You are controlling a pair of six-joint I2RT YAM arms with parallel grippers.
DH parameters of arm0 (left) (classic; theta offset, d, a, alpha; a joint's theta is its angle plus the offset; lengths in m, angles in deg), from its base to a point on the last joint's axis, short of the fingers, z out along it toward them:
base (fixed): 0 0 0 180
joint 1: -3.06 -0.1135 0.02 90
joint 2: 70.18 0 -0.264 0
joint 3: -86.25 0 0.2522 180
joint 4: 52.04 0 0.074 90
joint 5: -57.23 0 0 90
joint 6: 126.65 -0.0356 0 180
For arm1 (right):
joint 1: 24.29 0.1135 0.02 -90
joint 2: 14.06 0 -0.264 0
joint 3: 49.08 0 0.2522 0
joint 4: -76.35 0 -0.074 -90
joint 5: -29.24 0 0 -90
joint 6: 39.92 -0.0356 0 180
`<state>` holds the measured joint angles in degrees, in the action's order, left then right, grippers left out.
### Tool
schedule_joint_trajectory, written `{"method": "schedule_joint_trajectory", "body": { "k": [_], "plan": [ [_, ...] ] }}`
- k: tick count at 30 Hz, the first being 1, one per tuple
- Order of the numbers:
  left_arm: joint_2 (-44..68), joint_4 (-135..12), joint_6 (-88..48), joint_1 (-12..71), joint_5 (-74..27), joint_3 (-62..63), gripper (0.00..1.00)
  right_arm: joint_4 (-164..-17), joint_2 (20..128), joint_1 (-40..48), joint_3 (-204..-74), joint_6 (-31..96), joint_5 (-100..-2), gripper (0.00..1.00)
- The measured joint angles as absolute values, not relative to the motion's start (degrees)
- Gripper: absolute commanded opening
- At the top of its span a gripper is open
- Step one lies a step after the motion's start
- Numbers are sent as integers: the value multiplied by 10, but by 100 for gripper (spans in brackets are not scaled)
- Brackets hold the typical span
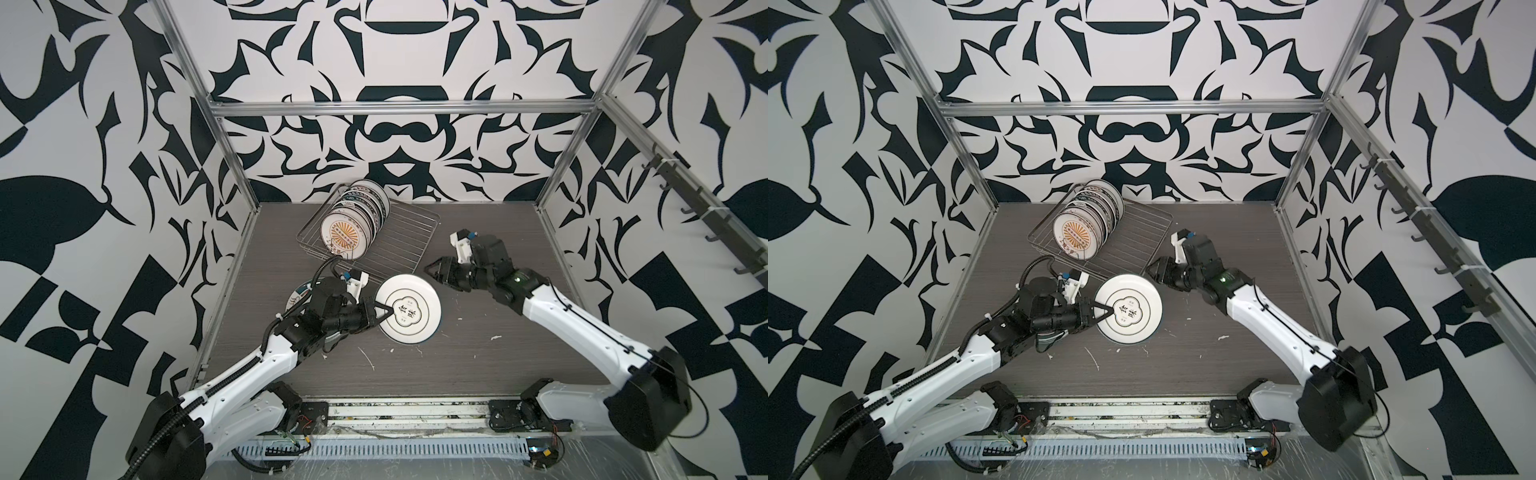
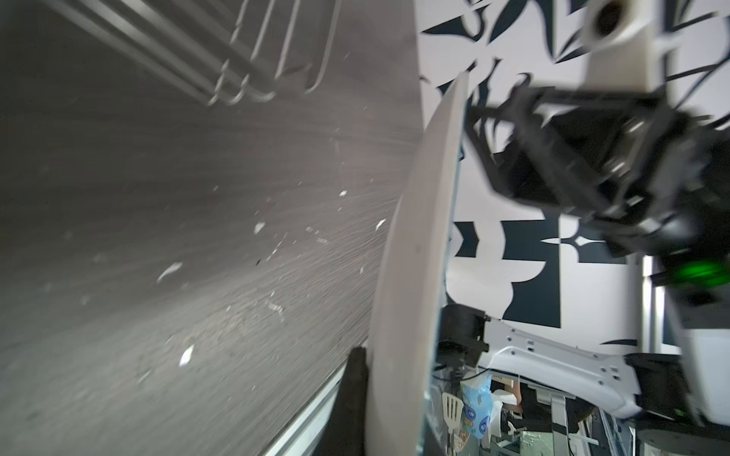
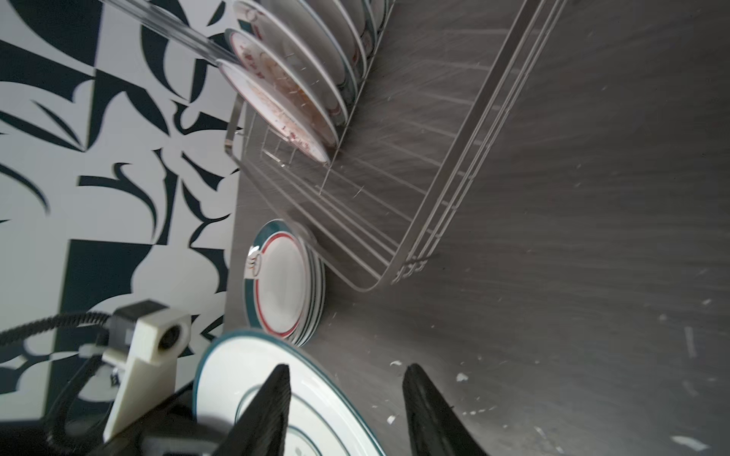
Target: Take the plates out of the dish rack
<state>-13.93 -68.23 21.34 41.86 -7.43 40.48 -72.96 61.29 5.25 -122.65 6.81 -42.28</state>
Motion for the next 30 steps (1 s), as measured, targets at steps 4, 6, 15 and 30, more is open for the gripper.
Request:
{"method": "schedule_joint_trajectory", "body": {
  "k": [4, 6, 15, 30],
  "plan": [
    [-145, -735, 212, 419, -75, 418, 0, -688, 694, 50, -1300, 105, -473, 51],
    [-147, -750, 212, 419, -75, 427, 0, -665, 733, 50, -1328, 117, -503, 50],
    [-98, -757, 203, 422, -86, 432, 0, -627, 858, 49, -1410, 145, -581, 47],
    [-3, -691, 192, 439, -91, 438, 0, -630, 888, 46, -1446, 143, -578, 46]
  ]
}}
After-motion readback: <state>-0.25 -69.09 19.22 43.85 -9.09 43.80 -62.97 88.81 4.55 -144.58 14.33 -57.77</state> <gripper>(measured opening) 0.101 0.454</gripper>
